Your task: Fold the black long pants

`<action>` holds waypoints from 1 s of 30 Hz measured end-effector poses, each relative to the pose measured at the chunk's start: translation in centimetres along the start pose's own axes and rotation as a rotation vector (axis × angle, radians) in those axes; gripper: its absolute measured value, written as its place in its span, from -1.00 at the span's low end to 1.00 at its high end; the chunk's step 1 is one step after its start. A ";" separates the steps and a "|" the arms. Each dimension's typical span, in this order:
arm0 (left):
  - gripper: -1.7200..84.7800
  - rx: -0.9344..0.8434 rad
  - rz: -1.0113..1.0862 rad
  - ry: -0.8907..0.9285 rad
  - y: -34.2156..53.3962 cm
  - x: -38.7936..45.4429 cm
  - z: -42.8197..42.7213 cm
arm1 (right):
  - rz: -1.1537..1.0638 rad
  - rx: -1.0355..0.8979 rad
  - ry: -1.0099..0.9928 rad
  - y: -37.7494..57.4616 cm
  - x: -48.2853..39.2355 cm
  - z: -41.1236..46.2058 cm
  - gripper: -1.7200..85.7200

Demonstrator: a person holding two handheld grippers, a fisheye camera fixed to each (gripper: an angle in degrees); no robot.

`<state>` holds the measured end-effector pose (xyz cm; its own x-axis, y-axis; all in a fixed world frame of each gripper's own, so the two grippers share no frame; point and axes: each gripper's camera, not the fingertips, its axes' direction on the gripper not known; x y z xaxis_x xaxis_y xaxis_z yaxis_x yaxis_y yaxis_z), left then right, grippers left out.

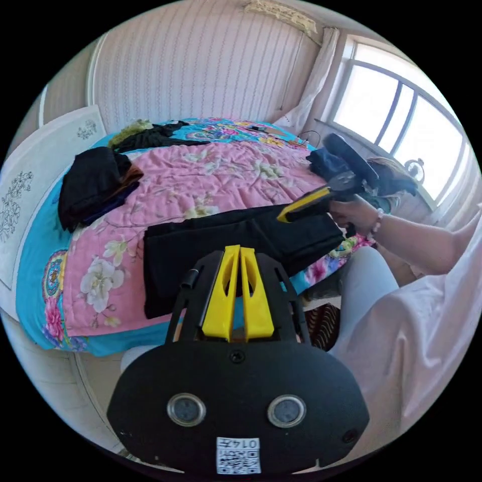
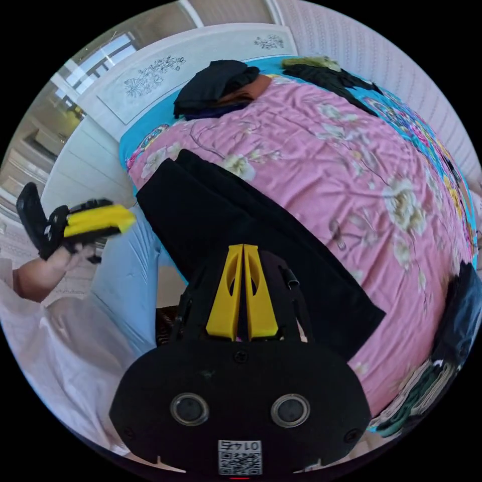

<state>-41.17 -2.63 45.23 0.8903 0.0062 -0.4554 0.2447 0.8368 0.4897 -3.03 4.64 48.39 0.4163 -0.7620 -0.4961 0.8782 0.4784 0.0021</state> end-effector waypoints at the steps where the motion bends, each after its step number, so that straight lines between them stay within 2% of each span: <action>1: -0.98 -0.034 0.035 0.049 -1.4 2.5 2.2 | -0.012 -0.018 0.026 -1.4 -0.6 0.8 -0.97; 3: -0.98 -0.075 0.124 0.063 -3.1 6.1 5.2 | -0.007 -0.098 0.089 -3.1 -0.8 2.8 -0.97; 5: -0.98 -0.119 0.266 -0.028 -4.8 10.0 9.0 | 0.013 -0.208 0.090 -4.2 -0.4 5.8 -0.97; 6: -0.98 -0.156 0.302 -0.061 -5.0 10.8 10.2 | 0.029 -0.192 0.083 -4.1 -0.2 5.9 -0.97; 7: -0.98 -0.265 0.362 -0.103 -5.3 12.0 12.7 | 0.047 -0.179 0.065 -4.0 0.1 6.1 -0.97; 11: -0.98 -0.213 0.456 -0.153 -6.0 15.2 14.5 | 0.060 -0.205 0.040 -3.9 0.7 6.8 -0.98; 16: -0.98 -0.266 0.359 -0.049 -9.4 16.4 14.9 | -0.073 -0.329 0.073 -4.3 0.2 6.8 -0.98; 18: -0.98 -0.298 0.350 -0.041 -10.7 17.1 14.3 | -0.113 -0.323 0.081 -4.3 0.4 5.9 -0.98; 20: -0.98 -0.281 0.346 -0.049 -11.5 17.9 14.4 | -0.083 -0.280 0.103 -3.9 1.4 5.6 -0.98; 23: -0.98 -0.296 0.335 -0.021 -11.8 18.6 16.6 | -0.059 -0.330 0.124 -2.4 2.4 8.8 -0.97; 27: -0.98 -0.273 0.440 -0.079 -12.6 20.5 17.6 | -0.011 -0.318 0.128 -0.5 3.6 9.3 -0.97; 30: -0.98 -0.265 0.442 -0.092 -13.6 21.2 17.9 | 0.040 -0.264 0.037 2.4 5.9 8.7 -0.97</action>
<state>-18.77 -23.67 42.19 0.9193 0.3526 -0.1748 -0.2575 0.8749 0.4103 3.58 -2.55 53.05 0.4359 -0.7262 -0.5316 0.7675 0.6084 -0.2019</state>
